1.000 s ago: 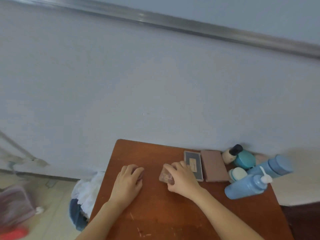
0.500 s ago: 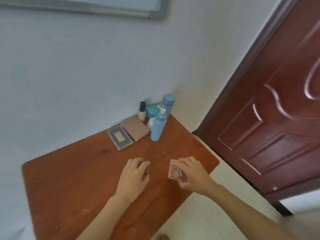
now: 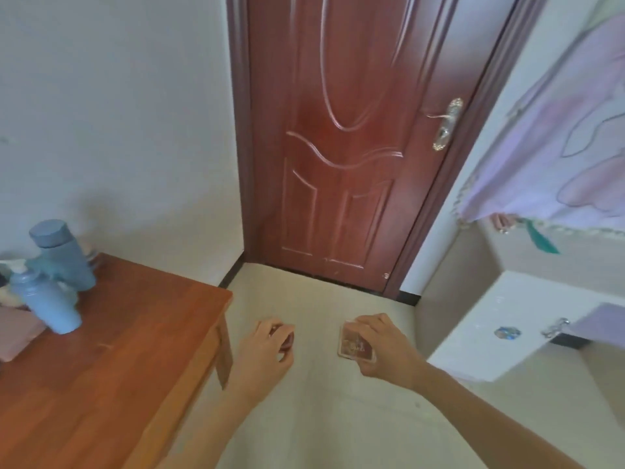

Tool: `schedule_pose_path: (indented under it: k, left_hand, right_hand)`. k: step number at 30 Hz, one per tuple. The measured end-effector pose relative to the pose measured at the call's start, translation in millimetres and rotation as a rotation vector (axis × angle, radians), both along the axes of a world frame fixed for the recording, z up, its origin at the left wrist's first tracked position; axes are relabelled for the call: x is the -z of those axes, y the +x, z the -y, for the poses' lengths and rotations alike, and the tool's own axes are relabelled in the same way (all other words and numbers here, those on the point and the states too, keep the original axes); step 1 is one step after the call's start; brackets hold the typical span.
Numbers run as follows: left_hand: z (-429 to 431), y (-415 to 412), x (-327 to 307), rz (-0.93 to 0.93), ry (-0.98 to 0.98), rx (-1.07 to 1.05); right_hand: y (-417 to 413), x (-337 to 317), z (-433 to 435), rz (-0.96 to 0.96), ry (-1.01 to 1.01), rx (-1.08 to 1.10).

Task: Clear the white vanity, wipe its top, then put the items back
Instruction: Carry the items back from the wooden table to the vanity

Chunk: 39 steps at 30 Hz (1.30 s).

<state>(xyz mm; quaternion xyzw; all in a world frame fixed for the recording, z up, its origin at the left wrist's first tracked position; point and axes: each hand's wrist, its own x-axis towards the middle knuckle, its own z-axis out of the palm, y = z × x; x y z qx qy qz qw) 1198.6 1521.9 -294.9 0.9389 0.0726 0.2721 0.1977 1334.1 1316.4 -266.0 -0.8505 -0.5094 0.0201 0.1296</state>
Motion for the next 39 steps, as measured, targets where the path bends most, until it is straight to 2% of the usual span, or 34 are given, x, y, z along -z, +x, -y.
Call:
schedule_pose_path:
  k: [4,13,18,23,27,33,39]
  left_hand:
    - [90,68,14,-0.025,-0.056,0.141]
    - [274,193,0,-0.020,-0.054,0.486]
    - [346,245,-15,0.040,-0.075,0.648]
    - [392,307,-17,0.069,-0.097,0.771]
    - [420,367,-20,0.049,-0.147,0.757]
    - [472,458,-15,0.108,-0.200,0.835]
    - [521,519,-6,0.029,-0.217,0.863]
  right_hand:
    - [43,0,108,-0.085,0.063,0.175]
    - [79,-10,323,-0.052,0.086,0.562]
    - [88,-18,391,-0.035,0.110,0.735]
    - [126,-38,443,0.026,0.030,0.811]
    - [174,-53,476,0.080,0.021,0.833]
    - [253,-60,519,0.040,-0.012,0.838]
    - [293,-46,564,-0.036,-0.009,0.962]
